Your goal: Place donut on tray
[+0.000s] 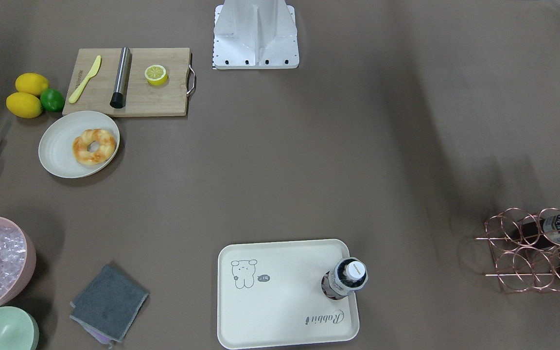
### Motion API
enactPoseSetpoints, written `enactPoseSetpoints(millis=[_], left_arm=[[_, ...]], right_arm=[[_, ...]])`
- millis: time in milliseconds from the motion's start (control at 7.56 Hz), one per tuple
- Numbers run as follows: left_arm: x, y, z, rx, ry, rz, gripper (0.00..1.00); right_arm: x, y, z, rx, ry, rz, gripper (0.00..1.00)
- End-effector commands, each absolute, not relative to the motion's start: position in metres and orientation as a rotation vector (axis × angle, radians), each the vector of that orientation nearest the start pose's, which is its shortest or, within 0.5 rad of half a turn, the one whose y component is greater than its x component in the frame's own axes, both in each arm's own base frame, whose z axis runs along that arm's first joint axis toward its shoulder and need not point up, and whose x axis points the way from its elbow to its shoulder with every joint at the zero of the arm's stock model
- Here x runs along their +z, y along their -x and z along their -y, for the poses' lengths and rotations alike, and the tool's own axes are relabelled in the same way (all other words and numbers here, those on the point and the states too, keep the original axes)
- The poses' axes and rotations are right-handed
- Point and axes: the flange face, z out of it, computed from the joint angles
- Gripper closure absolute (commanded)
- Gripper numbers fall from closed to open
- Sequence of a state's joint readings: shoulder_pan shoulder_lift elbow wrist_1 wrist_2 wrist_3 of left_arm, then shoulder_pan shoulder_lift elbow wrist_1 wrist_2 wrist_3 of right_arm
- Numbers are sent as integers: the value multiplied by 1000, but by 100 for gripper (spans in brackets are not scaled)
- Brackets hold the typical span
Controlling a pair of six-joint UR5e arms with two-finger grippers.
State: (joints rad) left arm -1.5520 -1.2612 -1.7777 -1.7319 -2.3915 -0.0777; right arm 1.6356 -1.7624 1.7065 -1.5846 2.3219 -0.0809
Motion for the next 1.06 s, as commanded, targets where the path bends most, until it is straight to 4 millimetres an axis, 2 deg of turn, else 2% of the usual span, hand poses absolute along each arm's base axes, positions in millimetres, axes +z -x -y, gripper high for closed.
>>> enactPoseSetpoints(millis=[0,264,926], left_arm=[[672,53,364,-29,-11,-822,2],[677,54,358,-31,-5,-823,2],[678,53,358,-31,1,-821,2]], right_arm=[[679,-92,401,15,8,755,0],[680,-92,401,15,9,756,0],[682,-92,399,14,13,756,0]])
